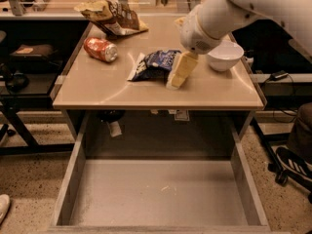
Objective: Place blue chip bag into top drawer
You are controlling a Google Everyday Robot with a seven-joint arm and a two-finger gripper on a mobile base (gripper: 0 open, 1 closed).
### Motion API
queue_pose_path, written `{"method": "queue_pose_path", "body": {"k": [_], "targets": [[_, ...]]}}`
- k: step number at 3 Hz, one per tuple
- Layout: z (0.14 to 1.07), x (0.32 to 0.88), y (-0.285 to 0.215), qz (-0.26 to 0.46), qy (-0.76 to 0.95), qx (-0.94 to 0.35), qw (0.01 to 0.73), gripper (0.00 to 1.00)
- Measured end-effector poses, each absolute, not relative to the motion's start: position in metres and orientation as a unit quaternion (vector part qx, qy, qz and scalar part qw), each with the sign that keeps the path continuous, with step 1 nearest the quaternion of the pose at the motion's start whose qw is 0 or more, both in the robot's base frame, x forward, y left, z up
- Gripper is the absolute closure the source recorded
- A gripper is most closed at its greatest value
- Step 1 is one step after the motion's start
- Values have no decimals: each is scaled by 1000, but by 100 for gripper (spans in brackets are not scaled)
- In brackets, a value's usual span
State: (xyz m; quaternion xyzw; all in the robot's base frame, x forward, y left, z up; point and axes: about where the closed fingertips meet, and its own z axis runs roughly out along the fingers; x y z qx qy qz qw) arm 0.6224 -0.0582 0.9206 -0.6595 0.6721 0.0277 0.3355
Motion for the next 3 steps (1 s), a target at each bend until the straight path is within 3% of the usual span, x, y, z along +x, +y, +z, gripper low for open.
{"method": "queue_pose_path", "body": {"k": [3], "targets": [[850, 707, -27, 73, 659, -668, 338, 0]]}}
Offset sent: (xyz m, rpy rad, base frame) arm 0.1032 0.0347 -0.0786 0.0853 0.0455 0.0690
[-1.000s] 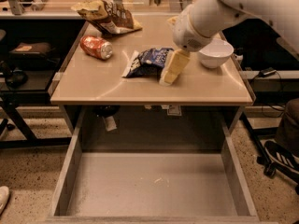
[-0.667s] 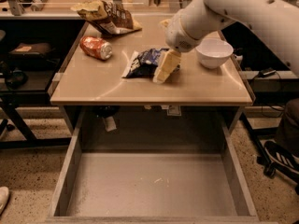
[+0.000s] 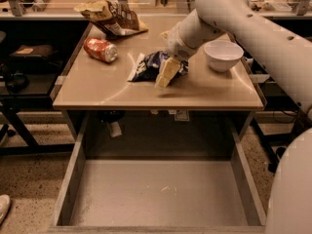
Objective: Place blue chip bag into top drawer
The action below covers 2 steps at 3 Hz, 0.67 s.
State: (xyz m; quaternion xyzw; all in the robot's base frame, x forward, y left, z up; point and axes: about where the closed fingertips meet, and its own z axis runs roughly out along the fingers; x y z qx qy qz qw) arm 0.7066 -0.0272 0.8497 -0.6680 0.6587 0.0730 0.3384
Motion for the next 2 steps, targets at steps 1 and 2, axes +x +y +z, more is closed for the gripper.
{"method": "queue_pose_path", "body": {"k": [1, 2], "targets": [[848, 708, -27, 74, 659, -668, 338, 19], [848, 708, -27, 74, 659, -668, 338, 43]]}}
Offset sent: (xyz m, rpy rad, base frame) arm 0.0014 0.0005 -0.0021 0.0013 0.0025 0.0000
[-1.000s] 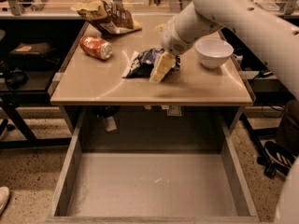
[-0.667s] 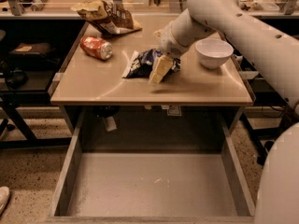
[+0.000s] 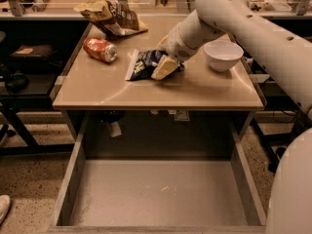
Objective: Place blue chip bag into top drawer
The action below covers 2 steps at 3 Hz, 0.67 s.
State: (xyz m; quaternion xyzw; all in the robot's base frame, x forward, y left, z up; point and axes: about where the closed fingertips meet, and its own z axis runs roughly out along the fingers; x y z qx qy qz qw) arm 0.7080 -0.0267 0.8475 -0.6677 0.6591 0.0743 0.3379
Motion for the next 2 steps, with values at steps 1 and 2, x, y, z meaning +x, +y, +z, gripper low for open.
{"method": "queue_pose_path", "body": {"k": [1, 2], "targets": [[848, 708, -27, 74, 659, -668, 338, 64], [847, 708, -27, 74, 659, -668, 338, 88]]}}
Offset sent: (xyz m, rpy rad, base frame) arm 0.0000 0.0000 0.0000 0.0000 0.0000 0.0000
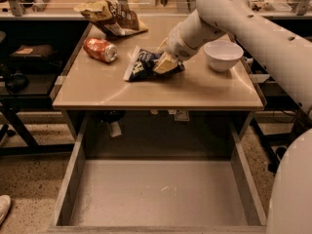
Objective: Place blue chip bag into top drawer
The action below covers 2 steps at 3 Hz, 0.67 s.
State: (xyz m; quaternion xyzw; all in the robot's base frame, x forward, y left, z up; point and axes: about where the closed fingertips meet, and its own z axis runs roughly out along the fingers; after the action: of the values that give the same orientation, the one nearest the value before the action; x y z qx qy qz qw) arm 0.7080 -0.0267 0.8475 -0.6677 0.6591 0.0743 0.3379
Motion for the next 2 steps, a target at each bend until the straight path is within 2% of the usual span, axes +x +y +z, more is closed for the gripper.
{"method": "queue_pose_path", "body": {"k": [1, 2], "targets": [[847, 708, -27, 74, 659, -668, 338, 100], [847, 707, -26, 76, 659, -668, 338, 100]]}}
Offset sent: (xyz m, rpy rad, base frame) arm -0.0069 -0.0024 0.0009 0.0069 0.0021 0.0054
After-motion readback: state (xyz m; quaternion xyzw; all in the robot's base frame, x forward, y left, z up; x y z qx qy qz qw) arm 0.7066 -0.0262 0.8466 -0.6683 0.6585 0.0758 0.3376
